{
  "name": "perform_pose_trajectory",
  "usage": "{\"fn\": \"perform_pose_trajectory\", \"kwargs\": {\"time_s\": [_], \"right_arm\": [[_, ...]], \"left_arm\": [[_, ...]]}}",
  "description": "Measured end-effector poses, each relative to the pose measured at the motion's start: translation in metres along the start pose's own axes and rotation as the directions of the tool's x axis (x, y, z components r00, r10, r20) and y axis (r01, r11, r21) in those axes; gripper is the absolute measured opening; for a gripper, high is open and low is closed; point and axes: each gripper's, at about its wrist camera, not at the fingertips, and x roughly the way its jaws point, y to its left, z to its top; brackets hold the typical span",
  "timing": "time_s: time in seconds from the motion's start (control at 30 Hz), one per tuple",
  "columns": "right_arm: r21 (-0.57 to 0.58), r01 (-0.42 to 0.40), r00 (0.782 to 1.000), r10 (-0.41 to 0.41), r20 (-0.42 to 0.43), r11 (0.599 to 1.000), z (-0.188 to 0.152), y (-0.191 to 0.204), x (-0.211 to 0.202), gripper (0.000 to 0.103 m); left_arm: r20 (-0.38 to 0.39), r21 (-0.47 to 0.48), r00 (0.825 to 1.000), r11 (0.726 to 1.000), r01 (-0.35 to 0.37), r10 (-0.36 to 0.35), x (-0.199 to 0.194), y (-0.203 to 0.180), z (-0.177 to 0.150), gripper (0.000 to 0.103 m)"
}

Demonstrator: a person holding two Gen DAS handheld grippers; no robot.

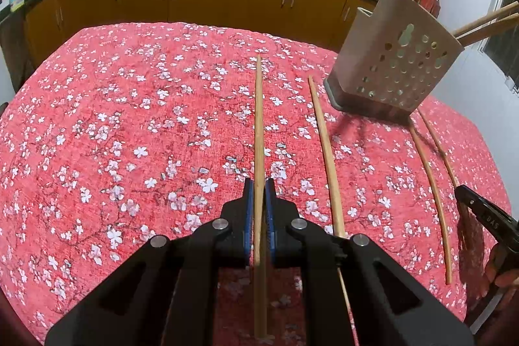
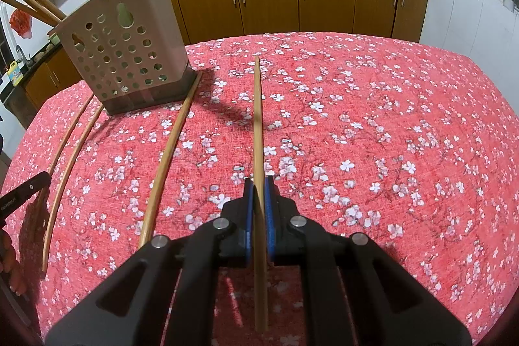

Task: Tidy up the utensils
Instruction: 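Move both tools back to the cloth and grasp another chopstick each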

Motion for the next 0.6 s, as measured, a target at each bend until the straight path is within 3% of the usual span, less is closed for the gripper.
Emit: {"fn": "perform_pose_trajectory", "kwargs": {"time_s": [0.6], "right_arm": [[0.000, 0.000, 1.000, 0.000, 0.000, 1.000, 0.0002, 0.0000, 0.0002, 0.009]], "left_arm": [[0.000, -0.013, 1.000, 1.000, 0.009, -0.009, -0.0003, -0.0005, 0.0007, 0.009]]}}
